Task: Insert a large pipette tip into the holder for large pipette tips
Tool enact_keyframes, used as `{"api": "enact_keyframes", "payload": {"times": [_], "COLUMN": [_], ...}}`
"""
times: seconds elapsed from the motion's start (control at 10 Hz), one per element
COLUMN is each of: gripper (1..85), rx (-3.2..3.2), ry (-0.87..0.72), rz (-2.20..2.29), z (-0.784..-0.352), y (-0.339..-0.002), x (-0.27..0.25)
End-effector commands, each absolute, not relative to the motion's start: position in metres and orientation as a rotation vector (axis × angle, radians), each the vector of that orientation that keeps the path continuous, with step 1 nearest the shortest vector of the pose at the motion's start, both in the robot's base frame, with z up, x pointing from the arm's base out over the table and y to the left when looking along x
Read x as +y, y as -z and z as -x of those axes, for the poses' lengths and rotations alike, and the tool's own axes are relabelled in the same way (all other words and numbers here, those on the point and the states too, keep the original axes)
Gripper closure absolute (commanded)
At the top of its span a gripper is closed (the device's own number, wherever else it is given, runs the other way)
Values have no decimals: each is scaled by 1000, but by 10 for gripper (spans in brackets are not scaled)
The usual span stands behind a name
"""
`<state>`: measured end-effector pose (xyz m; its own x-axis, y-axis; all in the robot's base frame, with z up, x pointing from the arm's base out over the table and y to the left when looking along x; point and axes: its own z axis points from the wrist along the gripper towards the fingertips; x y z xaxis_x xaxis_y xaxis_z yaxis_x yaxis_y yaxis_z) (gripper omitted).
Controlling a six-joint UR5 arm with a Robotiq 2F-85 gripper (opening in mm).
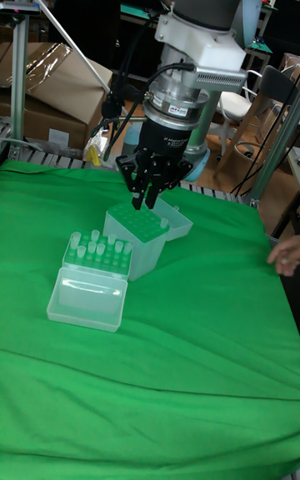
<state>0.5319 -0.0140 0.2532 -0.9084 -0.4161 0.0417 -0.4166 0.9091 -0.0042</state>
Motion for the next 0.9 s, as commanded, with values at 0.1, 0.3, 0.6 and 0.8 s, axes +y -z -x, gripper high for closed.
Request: {"api": "enact_keyframes", "payload": {"times": [0.1,0.3,0.6,0.8], "gripper": [533,573,660,690], "rx": [-3024,-3045,-3091,-3051], "ry": [5,54,2,60], "rz": [-684,-566,-462,-763], "z": [-530,-519,-510,-512], "y": [-252,-252,-241,-241], "x": [-11,6,21,31]}}
